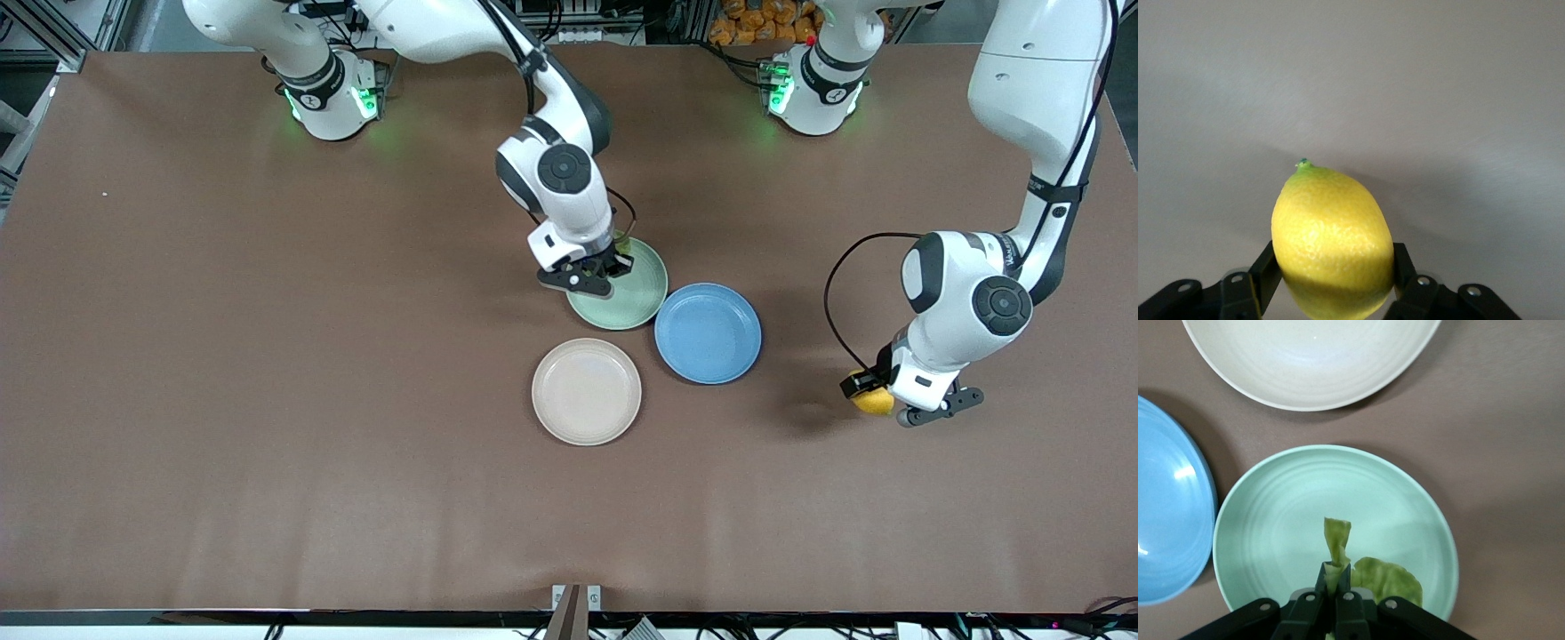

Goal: Place lemon and lettuce in plates
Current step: 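Carry the lettuce onto the green plate with the right gripper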

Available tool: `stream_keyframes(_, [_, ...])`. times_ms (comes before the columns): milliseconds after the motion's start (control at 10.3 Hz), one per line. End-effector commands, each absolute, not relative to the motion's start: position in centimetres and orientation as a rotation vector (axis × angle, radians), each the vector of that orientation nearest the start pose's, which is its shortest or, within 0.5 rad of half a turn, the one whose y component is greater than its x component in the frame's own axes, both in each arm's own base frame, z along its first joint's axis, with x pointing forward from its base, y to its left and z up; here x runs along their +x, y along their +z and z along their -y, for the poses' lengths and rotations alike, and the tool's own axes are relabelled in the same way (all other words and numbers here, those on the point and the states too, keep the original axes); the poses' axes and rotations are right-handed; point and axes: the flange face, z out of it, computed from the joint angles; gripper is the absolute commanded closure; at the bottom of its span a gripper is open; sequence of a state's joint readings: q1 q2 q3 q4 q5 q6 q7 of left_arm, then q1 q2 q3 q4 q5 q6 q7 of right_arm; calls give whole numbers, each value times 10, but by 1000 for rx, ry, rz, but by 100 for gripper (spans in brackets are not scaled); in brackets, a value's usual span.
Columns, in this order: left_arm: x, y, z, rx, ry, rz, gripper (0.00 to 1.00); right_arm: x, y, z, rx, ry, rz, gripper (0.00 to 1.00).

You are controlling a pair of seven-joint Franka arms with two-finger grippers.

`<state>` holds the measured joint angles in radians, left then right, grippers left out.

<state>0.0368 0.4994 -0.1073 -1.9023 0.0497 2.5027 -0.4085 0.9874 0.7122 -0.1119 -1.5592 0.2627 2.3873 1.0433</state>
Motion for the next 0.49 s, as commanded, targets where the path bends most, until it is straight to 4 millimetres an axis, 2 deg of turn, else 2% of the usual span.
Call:
stream_keyframes(0, [663, 280, 90, -3203, -240, 619, 100, 457, 246, -571, -2896, 33, -546, 0])
stream_keyframes(195, [660, 291, 130, -3255, -233, 665, 100, 463, 275, -572, -2875, 11, -552, 0])
stream_keyframes(292, [661, 302, 154, -3291, -239, 694, 100, 469, 287, -565, -2897, 19, -559, 0])
stream_keyframes(389, [659, 311, 183, -3312, -247, 715, 100, 480, 341, -556, -2902, -4, -539, 0])
